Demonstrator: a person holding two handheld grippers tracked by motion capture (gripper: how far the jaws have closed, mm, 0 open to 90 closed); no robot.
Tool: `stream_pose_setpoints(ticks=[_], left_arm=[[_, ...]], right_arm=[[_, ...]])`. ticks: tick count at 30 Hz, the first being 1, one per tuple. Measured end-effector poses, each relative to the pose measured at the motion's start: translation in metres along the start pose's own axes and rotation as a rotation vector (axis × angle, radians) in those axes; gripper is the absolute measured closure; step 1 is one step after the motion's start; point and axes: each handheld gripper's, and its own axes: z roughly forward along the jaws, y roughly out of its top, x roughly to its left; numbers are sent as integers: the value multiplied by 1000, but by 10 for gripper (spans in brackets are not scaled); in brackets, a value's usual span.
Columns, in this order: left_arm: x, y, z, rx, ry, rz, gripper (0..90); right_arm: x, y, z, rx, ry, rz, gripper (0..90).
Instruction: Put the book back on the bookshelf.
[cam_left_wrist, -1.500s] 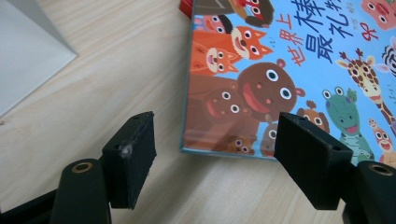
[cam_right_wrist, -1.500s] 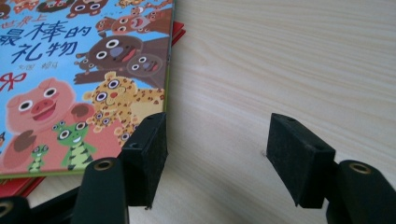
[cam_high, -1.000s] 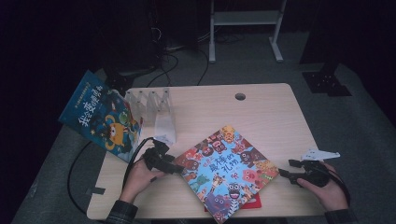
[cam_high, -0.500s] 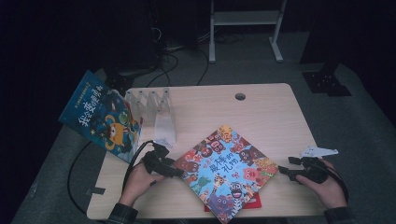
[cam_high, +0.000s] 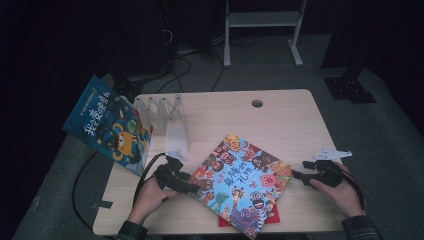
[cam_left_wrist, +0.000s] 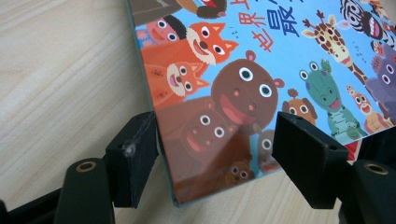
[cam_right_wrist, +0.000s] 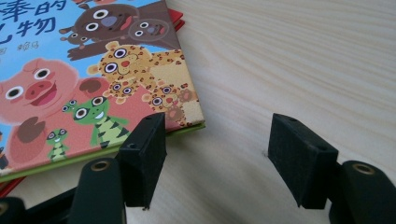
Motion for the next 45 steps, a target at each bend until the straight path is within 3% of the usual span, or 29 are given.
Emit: stream_pose_setpoints(ticks=[10, 20, 27, 32, 35, 39, 45], left_arm=[[-4, 2, 2, -5, -23, 4, 300], [-11, -3, 1, -20, -86, -5, 299], [-19, -4, 1, -12, -107, 15, 299], [-18, -4, 3, -14, -99, 10, 295], [-17, -5, 4, -15, -66, 6, 267], [-14, -5, 4, -24, -29, -5, 199], [-12, -5, 6, -36, -3, -18, 163]], right_arm=[[-7, 12, 13, -5, -8, 20, 359], [-10, 22, 29, -9, -2, 31, 364], [-12, 30, 41, -23, -1, 55, 379], [-13, 36, 45, -12, -14, 36, 361], [-12, 37, 40, -22, -26, 39, 360], [-5, 39, 34, -54, 9, 43, 312], [1, 46, 44, -66, 38, 65, 240]])
